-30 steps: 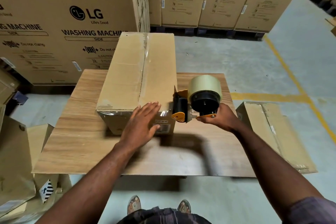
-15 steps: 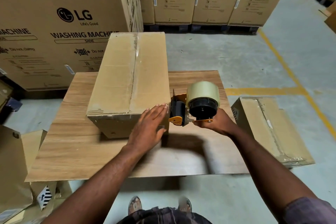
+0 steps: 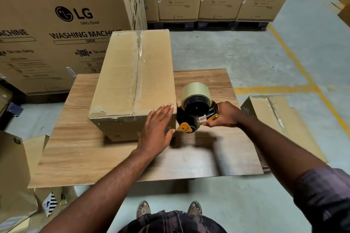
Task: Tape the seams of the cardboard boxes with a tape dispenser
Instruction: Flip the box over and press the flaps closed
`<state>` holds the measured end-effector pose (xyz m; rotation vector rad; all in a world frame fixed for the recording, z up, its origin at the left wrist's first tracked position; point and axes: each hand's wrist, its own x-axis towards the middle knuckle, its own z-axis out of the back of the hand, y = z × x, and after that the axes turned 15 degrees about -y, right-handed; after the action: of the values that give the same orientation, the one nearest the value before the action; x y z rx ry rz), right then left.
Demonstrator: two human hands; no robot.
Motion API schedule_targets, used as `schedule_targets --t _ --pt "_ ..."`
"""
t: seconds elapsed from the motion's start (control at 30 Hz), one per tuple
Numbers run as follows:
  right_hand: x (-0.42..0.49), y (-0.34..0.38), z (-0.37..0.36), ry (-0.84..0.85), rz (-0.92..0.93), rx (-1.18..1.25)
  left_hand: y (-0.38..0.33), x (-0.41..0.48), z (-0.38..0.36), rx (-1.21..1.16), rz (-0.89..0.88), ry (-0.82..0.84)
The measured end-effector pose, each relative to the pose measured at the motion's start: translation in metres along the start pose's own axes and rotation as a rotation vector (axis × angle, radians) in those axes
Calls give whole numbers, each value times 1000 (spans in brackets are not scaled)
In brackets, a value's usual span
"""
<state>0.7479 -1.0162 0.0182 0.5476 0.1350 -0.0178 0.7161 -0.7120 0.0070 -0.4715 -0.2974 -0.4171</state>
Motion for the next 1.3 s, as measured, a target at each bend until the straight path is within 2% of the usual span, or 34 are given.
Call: schedule_targets --t 0.1,0.17,0.27,0.4,0.47,0.57,0.63,0.67,0.8,0.83,0.87,0.9,0.97,1.03,1.13,1.3 --pt "-3 -16 -16 83 -46 -189 1 0 0 8 -7 8" --pt "-15 -27 -36 81 -134 -112 2 0 0 11 -16 15" --pt "-36 -37 -65 -48 -392 256 3 1 0 2 -26 5" --pt "-42 -32 -98 -179 -843 744 2 1 0 4 -26 16" --pt "-41 -32 -108 -146 -952 989 1 2 2 8 -21 24" --pt "-41 -26 -117 -47 -1010 1219 2 2 2 11 -22 23" --pt "-33 -22 -127 -71 -984 1184 2 2 2 8 -19 21" --pt "-29 -23 -132 -92 -943 1060 2 2 2 4 -16 20" --pt "-37 -5 -123 -28 -581 172 1 7 7 -66 22 31" --pt "-40 10 -115 -70 -506 64 1 10 9 -87 34 34" --pt "-40 19 -114 -132 -425 76 1 14 12 -107 41 39" --pt "-41 32 -111 -210 -352 228 2 19 15 -124 48 47" --pt "-39 61 -115 -344 -289 741 7 26 20 -163 67 78" --pt "-31 87 -130 -388 -328 1012 15 31 22 -215 72 108" --pt "-25 122 -164 -448 -387 1066 23 33 23 -250 39 153" --pt "-21 151 -185 -685 -502 1025 23 34 24 -263 53 180"
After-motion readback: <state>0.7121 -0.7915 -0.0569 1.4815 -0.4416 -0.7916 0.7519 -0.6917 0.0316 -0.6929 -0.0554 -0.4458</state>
